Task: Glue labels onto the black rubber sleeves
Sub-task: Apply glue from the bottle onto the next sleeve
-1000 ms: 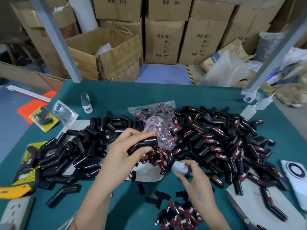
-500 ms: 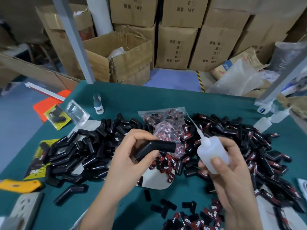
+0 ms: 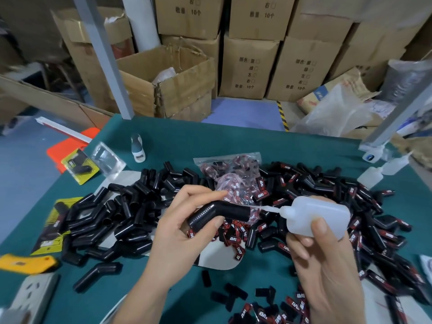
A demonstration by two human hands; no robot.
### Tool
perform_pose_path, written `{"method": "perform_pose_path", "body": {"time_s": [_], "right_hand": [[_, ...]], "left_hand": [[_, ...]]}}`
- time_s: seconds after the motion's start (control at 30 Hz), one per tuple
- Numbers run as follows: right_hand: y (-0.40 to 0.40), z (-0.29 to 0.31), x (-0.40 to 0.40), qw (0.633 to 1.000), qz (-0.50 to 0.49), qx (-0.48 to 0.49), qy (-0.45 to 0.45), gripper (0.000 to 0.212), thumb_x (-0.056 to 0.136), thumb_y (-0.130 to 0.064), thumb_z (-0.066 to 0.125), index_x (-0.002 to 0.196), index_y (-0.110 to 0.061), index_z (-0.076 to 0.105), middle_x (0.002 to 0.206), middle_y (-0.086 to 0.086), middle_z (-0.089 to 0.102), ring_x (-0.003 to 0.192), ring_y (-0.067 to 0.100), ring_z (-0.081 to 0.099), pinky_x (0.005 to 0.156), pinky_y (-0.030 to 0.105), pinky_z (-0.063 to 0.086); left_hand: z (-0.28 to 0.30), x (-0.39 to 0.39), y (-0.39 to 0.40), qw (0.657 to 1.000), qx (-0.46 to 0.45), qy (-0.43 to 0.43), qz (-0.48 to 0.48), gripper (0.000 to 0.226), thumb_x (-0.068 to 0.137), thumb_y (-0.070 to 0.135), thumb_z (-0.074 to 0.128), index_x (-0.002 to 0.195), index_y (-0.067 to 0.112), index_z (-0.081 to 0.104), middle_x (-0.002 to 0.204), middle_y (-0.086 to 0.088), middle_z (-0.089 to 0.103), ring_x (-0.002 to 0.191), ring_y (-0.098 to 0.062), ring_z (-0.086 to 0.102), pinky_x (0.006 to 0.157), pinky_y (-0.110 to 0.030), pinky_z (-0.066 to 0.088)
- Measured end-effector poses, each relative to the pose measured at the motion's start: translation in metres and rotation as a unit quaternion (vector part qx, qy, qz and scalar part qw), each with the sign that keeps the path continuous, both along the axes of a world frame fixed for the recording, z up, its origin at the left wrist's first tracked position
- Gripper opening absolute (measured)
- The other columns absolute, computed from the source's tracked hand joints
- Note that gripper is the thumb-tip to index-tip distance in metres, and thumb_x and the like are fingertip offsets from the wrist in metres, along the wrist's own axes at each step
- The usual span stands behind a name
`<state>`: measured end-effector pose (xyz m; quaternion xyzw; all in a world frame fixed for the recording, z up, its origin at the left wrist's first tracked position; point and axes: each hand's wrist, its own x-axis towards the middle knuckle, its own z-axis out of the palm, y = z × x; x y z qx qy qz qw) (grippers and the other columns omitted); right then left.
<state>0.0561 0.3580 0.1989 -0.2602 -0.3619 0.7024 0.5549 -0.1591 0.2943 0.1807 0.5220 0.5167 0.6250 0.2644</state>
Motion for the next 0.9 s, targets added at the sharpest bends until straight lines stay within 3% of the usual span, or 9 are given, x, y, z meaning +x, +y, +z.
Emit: {"method": "perform_pose_path", "body": {"time_s": [0.2,0.37,0.53,0.63,0.77,0.9], "right_hand": [[-0.003,0.006,0.01,0.995,-0.054,0.054,-0.059,0.02,0.083,-0.021,0.067,0.101,-0.025,0.072,0.085,-0.001,0.066,0.046,0.004,0.043,0.036,0.015,0.036],[-0.009,0.007,0.012,0.99,-0.095,0.069,-0.078,0.032,0.086,-0.009,0.054,0.099,-0.033,0.071,0.075,-0.003,0.062,0.037,0.003,0.037,0.035,0.012,0.034],[-0.012,0.011,0.013,0.993,-0.069,0.071,-0.059,0.018,0.083,-0.019,0.069,0.098,-0.029,0.07,0.089,-0.001,0.066,0.033,-0.001,0.034,0.034,0.01,0.033],[-0.012,0.008,0.007,0.998,-0.023,0.037,-0.041,0.035,0.073,-0.034,0.091,0.102,-0.029,0.072,0.089,-0.002,0.067,0.037,-0.001,0.038,0.034,0.013,0.036],[-0.012,-0.006,-0.008,0.998,-0.013,0.041,-0.043,0.026,0.081,-0.024,0.073,0.105,-0.033,0.071,0.093,0.001,0.07,0.055,0.008,0.055,0.04,0.02,0.044],[-0.004,-0.015,-0.015,0.991,0.019,0.11,-0.072,0.032,0.083,-0.033,0.087,0.106,-0.026,0.067,0.123,0.008,0.067,0.074,0.012,0.063,0.052,0.022,0.049]], "left_hand": [[0.005,0.003,-0.002,0.998,0.052,0.032,0.022,0.033,0.094,0.023,0.07,0.121,0.04,0.071,0.114,0.012,0.058,0.1,-0.013,0.063,0.084,-0.014,0.049],[0.004,0.006,-0.002,0.998,0.048,0.025,0.041,0.038,0.09,0.023,0.071,0.123,0.042,0.063,0.115,0.012,0.061,0.103,-0.009,0.065,0.086,-0.011,0.049],[-0.005,0.006,0.002,0.999,0.024,0.046,0.008,0.025,0.095,0.023,0.068,0.115,0.038,0.071,0.117,0.01,0.056,0.105,-0.022,0.063,0.086,-0.026,0.053],[-0.01,0.011,0.006,0.999,-0.006,0.026,-0.046,0.02,0.098,0.02,0.063,0.108,0.031,0.075,0.114,0.007,0.063,0.092,-0.025,0.068,0.077,-0.034,0.057],[-0.012,0.024,0.009,0.991,-0.078,-0.052,-0.093,0.016,0.095,0.028,0.069,0.109,0.032,0.077,0.089,0.004,0.07,0.058,-0.01,0.06,0.057,-0.023,0.051],[-0.013,0.027,0.011,0.986,-0.102,-0.092,-0.098,0.018,0.088,0.037,0.076,0.106,0.034,0.078,0.075,0.009,0.065,0.055,-0.006,0.063,0.054,-0.012,0.045]]}}
